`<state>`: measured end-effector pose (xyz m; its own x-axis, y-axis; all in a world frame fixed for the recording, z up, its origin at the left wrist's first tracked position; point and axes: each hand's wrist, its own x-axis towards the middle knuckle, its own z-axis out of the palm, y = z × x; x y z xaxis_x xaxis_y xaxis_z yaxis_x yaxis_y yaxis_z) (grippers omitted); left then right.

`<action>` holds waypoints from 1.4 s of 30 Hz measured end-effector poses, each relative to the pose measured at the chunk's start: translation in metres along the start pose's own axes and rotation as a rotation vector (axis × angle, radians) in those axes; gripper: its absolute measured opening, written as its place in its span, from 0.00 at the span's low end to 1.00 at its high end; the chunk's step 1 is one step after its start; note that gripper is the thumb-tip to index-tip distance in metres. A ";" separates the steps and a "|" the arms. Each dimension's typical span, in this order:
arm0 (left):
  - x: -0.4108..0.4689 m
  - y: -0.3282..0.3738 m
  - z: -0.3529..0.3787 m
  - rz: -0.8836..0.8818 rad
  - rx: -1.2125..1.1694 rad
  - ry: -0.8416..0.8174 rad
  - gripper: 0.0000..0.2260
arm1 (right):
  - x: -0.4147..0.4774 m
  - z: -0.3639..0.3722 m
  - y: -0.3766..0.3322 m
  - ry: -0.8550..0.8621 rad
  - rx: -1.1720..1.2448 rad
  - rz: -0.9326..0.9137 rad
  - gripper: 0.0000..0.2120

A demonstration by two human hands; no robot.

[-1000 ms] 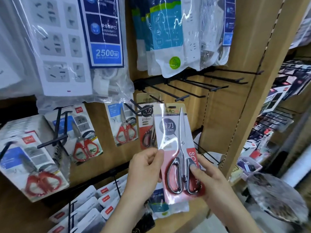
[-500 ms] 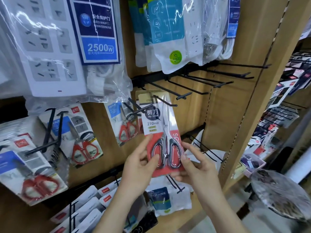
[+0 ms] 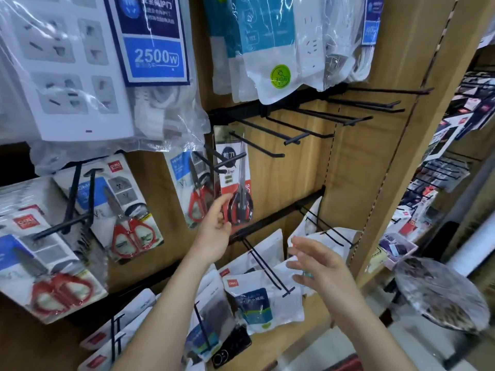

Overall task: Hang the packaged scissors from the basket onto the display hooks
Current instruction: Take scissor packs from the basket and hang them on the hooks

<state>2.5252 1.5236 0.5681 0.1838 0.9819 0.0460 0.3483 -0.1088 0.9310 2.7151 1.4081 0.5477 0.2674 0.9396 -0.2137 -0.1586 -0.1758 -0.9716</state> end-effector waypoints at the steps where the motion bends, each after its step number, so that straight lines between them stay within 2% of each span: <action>1: 0.002 -0.004 0.000 -0.021 0.009 0.019 0.28 | -0.004 -0.008 0.005 0.017 -0.010 0.007 0.09; 6: 0.006 -0.028 0.002 -0.098 0.088 0.211 0.32 | -0.022 -0.056 0.035 0.134 -0.026 0.044 0.09; 9: -0.010 -0.049 0.023 -0.103 0.217 0.202 0.29 | -0.038 -0.096 0.057 0.191 -0.109 0.048 0.09; 13: -0.046 -0.101 0.076 -0.140 0.323 -0.002 0.20 | -0.063 -0.160 0.097 0.297 -0.229 0.123 0.08; 17: -0.093 -0.162 0.136 -0.174 0.463 -0.273 0.17 | -0.086 -0.223 0.163 0.375 -0.425 0.241 0.08; 22: -0.154 -0.262 0.222 -0.288 0.556 -0.540 0.14 | -0.106 -0.269 0.279 0.430 -0.456 0.430 0.10; 26: -0.196 -0.356 0.303 -0.454 0.543 -0.727 0.13 | -0.112 -0.290 0.396 0.466 -0.408 0.542 0.16; 28: -0.215 -0.409 0.343 -0.539 0.526 -0.776 0.14 | -0.110 -0.295 0.458 0.489 -0.362 0.579 0.16; 33: -0.240 -0.508 0.446 -0.557 0.502 -0.799 0.14 | -0.090 -0.311 0.584 0.581 -0.216 0.621 0.14; 36: -0.235 -0.549 0.495 -0.564 0.558 -0.720 0.18 | -0.076 -0.316 0.630 0.628 -0.142 0.638 0.12; 38: -0.228 -0.573 0.515 -0.628 0.565 -0.677 0.21 | -0.070 -0.315 0.652 0.597 -0.128 0.649 0.13; 40: -0.226 -0.592 0.525 -0.721 0.529 -0.705 0.20 | -0.066 -0.309 0.668 0.533 -0.113 0.687 0.15; 42: -0.227 -0.599 0.527 -0.720 0.563 -0.791 0.19 | -0.064 -0.300 0.675 0.496 -0.066 0.739 0.16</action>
<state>2.7591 1.2840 -0.1904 0.2261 0.5006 -0.8356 0.9175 0.1787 0.3553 2.8766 1.1413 -0.1252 0.5013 0.3469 -0.7927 -0.4028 -0.7172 -0.5686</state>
